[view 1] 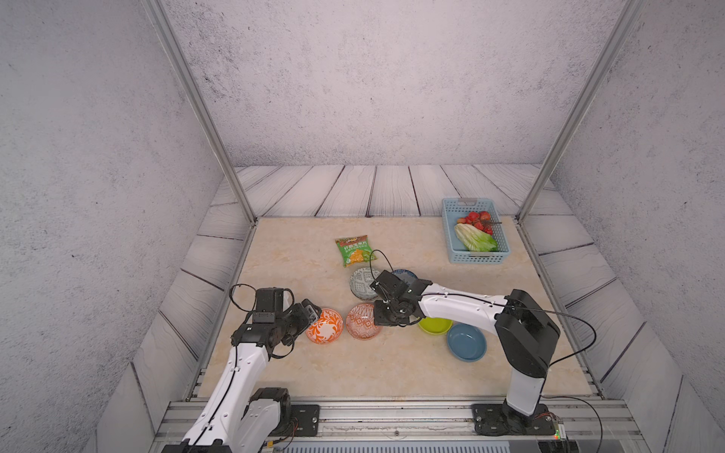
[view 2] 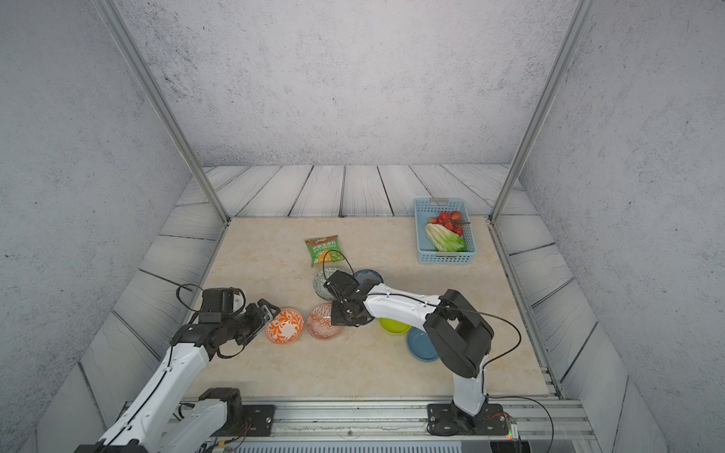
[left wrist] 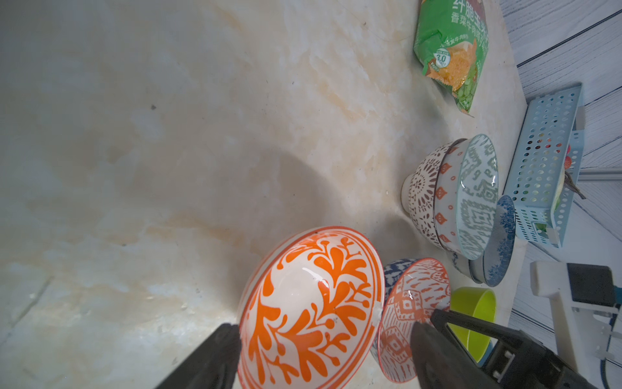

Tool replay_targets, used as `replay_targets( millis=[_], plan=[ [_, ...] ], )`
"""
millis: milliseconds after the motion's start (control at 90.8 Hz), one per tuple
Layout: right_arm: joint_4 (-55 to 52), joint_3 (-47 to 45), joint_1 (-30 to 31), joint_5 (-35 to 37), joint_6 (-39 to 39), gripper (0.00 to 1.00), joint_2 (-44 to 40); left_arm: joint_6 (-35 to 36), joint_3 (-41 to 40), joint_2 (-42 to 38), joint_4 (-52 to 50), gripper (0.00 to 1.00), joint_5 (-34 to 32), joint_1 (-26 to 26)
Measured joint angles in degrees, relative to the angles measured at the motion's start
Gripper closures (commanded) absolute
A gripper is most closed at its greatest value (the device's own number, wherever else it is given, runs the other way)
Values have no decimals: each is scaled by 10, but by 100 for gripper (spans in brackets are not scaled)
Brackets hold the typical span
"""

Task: Stack the bowls
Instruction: Move the bowl to the center of the board.

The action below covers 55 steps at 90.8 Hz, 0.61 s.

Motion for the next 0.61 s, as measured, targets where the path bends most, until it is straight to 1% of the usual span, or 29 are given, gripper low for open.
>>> replay_targets(
  millis=[165, 220, 286, 352, 462, 605],
  plan=[
    [0, 0, -1, -3, -4, 99, 0, 0, 0, 1, 0, 15, 0, 1],
    [0, 0, -1, -3, -7, 93, 0, 0, 0, 2, 0, 15, 0, 1],
    [-1, 0, -1, -2, -10, 80, 0, 0, 0, 2, 0, 15, 0, 1],
    [-5, -2, -2, 0, -12, 72, 0, 0, 0, 3, 0, 15, 0, 1],
    [-10, -5, -2, 6, -19, 64, 0, 0, 0, 3, -2, 16, 0, 1],
    [-13, -17, -3, 11, -26, 61, -10, -3, 0, 3, -8, 18, -2, 1]
  ],
)
